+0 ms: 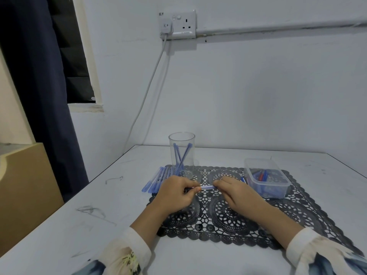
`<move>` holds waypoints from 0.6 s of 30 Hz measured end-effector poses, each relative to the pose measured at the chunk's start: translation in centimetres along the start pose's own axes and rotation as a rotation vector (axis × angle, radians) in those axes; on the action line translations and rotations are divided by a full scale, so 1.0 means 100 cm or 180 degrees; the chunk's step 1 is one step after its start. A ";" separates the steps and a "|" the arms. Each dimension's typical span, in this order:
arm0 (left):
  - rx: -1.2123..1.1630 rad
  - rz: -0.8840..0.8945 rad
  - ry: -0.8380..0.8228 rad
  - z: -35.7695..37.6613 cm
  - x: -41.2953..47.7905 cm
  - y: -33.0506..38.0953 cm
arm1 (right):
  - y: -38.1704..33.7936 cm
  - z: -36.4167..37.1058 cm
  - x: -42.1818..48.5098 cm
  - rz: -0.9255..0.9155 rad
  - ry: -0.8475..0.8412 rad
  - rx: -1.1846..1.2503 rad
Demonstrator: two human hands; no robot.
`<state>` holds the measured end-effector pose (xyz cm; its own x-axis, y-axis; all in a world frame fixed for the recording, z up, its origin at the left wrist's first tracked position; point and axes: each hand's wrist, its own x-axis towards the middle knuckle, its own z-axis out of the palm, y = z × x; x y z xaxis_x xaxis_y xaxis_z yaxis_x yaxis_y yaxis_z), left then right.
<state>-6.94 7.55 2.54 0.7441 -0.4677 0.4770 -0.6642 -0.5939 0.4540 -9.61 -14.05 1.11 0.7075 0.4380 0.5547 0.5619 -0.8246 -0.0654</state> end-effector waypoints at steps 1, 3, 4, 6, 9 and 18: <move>-0.0015 -0.0005 0.0007 0.000 0.000 0.000 | 0.000 0.000 0.000 0.0017 0.0002 0.0016; -0.0020 -0.0018 0.0005 0.000 0.000 -0.001 | 0.000 -0.002 0.000 0.0060 0.0016 0.0047; -0.0018 -0.0026 -0.0002 0.001 0.000 -0.001 | 0.001 -0.002 0.000 0.0059 0.0031 0.0043; -0.0009 -0.0040 -0.0020 0.001 0.000 -0.001 | 0.001 -0.003 -0.001 0.0063 0.0013 0.0002; 0.0006 -0.0049 -0.0021 0.002 0.000 -0.002 | 0.002 -0.002 -0.001 0.0124 -0.0032 0.0004; 0.0058 -0.0083 0.0061 0.002 0.002 -0.001 | 0.000 -0.004 -0.002 0.0507 0.0198 0.0103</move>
<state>-6.69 7.40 2.43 0.7596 -0.4393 0.4796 -0.6431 -0.6177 0.4527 -9.90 -14.32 1.28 0.7613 0.2788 0.5854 0.4589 -0.8695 -0.1827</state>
